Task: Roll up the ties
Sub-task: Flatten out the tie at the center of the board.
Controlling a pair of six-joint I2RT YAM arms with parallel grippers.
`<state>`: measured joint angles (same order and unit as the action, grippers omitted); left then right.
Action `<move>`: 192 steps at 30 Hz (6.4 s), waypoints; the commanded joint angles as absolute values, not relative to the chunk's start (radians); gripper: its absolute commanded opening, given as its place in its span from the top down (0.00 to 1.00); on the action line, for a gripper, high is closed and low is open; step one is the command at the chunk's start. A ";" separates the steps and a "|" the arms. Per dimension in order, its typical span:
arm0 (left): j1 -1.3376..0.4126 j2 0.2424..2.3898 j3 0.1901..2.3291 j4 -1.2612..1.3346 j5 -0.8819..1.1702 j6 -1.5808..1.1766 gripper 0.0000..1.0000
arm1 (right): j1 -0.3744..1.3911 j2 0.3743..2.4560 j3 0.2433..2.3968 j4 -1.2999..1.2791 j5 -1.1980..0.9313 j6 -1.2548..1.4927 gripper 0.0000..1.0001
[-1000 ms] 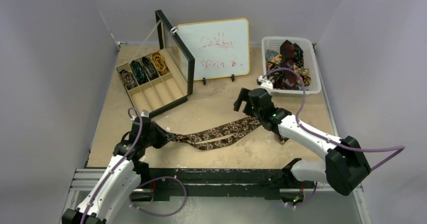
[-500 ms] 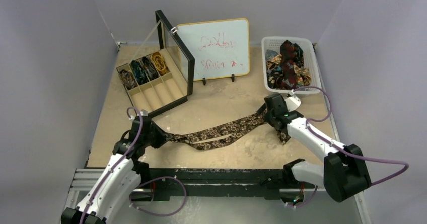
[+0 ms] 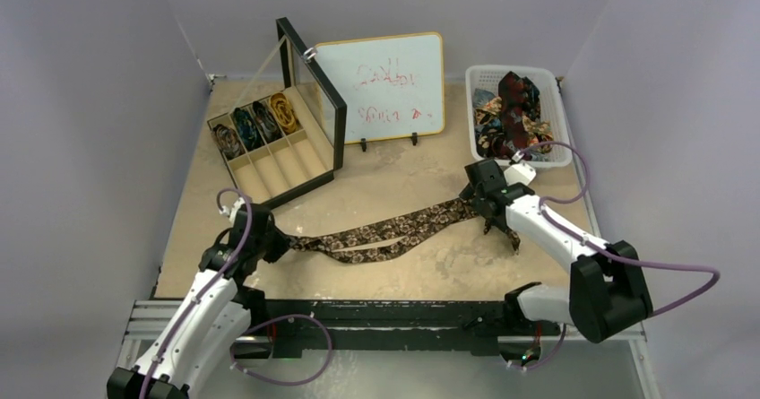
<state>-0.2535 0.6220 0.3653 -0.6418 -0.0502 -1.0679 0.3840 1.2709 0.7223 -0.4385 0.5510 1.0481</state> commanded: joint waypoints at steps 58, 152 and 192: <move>-0.249 0.662 0.450 -0.660 -0.098 -1.031 1.00 | 0.270 1.427 0.897 -0.215 0.277 0.684 0.19; -0.249 0.549 0.487 -0.876 -0.181 -1.300 0.33 | 0.231 1.137 0.559 0.271 -0.348 0.548 0.31; -0.250 0.543 0.503 -0.832 -0.079 -1.244 0.24 | 1.165 1.829 0.827 0.757 -0.111 -0.209 0.84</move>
